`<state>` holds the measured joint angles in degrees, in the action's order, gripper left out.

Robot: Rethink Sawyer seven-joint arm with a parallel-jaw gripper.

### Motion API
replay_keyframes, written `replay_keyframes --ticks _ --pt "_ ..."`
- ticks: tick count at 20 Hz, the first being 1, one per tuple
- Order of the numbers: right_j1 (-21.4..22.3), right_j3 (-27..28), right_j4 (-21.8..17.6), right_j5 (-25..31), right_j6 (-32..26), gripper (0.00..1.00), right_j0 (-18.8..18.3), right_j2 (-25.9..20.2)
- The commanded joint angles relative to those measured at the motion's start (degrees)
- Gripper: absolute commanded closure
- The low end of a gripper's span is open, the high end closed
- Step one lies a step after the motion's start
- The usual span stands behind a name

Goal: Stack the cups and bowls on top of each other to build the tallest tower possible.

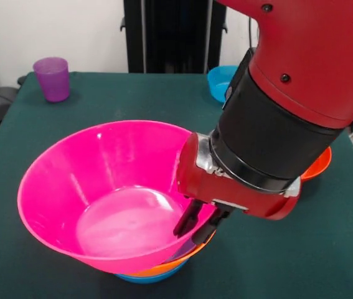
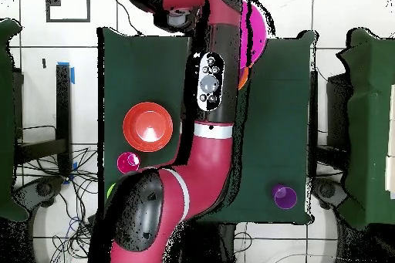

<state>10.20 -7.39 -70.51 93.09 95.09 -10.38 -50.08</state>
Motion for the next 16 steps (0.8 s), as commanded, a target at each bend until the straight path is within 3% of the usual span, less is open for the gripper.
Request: replay_keyframes --ticks 1,7,16 --pt "6.12 -18.74 10.81 -14.54 1.07 1.00 -3.88 8.74" --pt "5.33 -16.97 10.77 -14.27 1.50 1.00 -2.54 9.35" --pt "4.66 -11.21 4.53 -9.39 -4.91 1.00 1.74 9.26"
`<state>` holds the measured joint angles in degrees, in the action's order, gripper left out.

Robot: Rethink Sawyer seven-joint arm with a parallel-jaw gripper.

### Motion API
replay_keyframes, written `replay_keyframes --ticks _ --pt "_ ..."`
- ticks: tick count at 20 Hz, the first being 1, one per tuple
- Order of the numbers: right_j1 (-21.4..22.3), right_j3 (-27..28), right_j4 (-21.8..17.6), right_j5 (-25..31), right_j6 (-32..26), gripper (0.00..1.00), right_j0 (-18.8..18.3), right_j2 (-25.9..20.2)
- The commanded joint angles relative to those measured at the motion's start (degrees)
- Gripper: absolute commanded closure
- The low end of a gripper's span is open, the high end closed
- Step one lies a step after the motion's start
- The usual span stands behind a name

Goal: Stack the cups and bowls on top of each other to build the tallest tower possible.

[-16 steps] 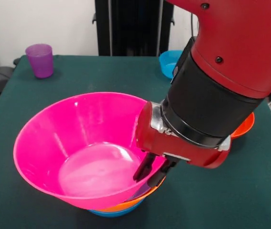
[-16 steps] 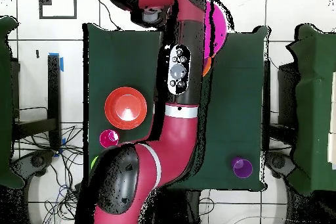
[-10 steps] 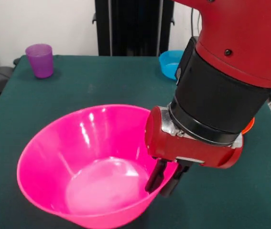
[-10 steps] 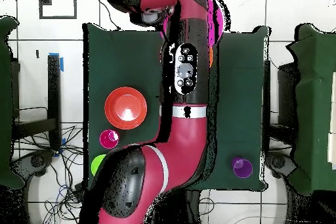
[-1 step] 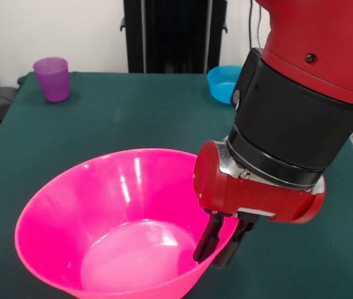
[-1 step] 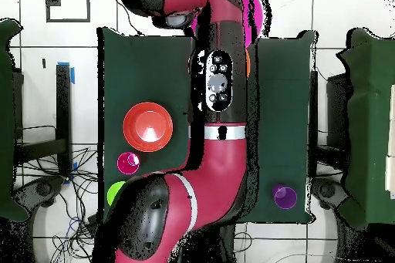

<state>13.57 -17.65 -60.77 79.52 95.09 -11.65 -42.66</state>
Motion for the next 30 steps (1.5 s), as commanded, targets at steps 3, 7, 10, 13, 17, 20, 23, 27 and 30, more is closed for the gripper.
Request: replay_keyframes --ticks 3,7,10,13,17,20,23,27,30 --pt "2.00 0.22 -7.66 6.15 -7.07 1.00 4.37 1.97" --pt "2.94 1.58 -11.22 10.38 -10.21 1.00 6.23 2.28" --pt "3.57 2.80 -14.46 15.46 -12.34 1.00 7.65 1.90" --pt "3.58 4.57 -18.41 18.92 -15.48 1.00 8.61 -0.78" --pt "3.88 5.84 -23.19 22.32 -18.33 1.00 9.41 -4.05" --pt "4.44 5.89 -26.28 24.05 -21.66 1.00 9.49 -6.53" --pt "5.24 5.59 -28.48 24.70 -22.79 1.00 9.10 -8.55" --pt "5.52 5.73 -32.10 24.21 -25.98 1.00 8.07 -13.30" --pt "5.64 5.34 -32.59 21.37 -24.69 1.00 6.81 -15.79"
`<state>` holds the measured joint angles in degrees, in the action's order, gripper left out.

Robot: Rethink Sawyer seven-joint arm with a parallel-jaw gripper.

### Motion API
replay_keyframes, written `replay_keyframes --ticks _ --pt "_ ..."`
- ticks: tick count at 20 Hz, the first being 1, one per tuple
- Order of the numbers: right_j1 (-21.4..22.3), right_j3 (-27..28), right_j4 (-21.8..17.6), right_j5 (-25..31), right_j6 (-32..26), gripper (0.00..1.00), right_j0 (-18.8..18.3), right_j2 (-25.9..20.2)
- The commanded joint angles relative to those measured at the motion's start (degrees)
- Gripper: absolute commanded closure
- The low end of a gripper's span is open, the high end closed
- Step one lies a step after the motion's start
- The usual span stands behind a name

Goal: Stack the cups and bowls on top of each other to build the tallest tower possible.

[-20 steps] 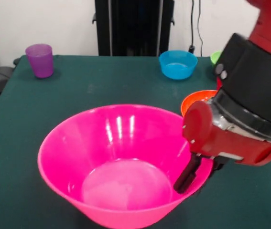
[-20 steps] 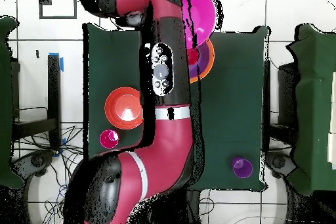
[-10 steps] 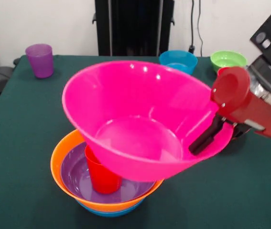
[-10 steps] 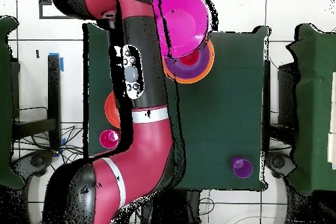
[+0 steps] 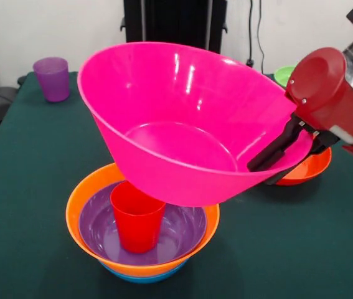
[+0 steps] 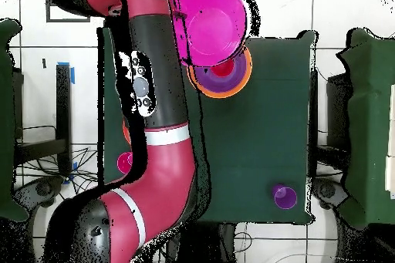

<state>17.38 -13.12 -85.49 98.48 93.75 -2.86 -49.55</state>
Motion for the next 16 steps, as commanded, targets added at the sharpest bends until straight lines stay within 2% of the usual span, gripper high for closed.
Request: replay_keyframes --ticks 1,8,13,16 --pt "1.75 0.57 -7.49 2.03 -23.06 1.00 -2.53 -9.73" --pt "-0.76 -0.81 -2.87 -2.75 -22.60 1.00 -7.22 -15.52" --pt "-3.38 -1.99 0.44 -4.66 -20.55 1.00 -9.56 -17.86" --pt "-4.73 -3.74 4.29 -6.23 -17.90 1.00 -10.68 -17.56"
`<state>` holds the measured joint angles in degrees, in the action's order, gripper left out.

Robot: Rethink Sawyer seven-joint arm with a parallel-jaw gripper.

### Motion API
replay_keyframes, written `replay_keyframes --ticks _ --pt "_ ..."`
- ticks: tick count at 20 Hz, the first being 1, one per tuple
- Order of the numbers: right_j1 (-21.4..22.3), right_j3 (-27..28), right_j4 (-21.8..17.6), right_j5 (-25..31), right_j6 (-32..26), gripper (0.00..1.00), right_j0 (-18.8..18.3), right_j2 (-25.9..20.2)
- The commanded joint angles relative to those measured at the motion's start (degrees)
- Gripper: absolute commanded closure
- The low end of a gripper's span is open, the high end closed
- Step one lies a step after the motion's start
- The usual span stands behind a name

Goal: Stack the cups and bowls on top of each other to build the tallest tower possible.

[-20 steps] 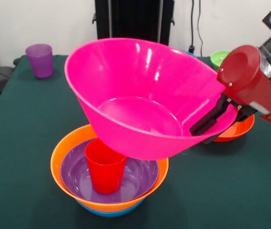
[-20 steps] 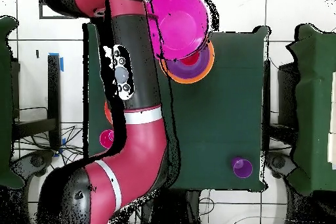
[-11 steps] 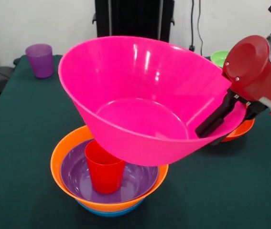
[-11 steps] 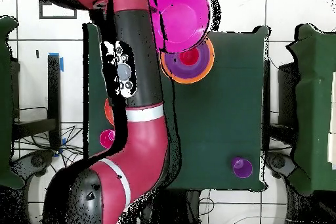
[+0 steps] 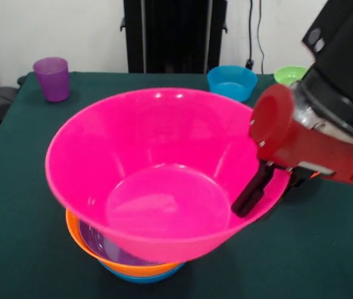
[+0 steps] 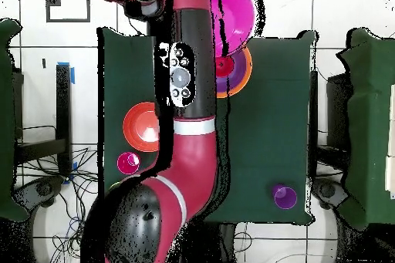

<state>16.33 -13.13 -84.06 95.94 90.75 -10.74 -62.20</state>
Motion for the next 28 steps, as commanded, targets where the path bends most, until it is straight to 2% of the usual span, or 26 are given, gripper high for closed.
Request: replay_keyframes --ticks 1,6,15,23,28 --pt "-3.87 -4.48 4.38 -3.93 -14.05 1.00 -3.10 -4.62" --pt "-3.42 -6.67 7.90 -4.00 -15.09 1.00 -3.45 -2.37" --pt "-0.79 -9.33 10.13 -1.43 -13.73 1.00 -3.14 1.98" --pt "0.74 -8.86 7.94 0.56 -14.08 1.00 -1.60 3.43" --pt "2.72 -12.30 9.27 -1.38 -13.81 1.00 -2.54 6.66"
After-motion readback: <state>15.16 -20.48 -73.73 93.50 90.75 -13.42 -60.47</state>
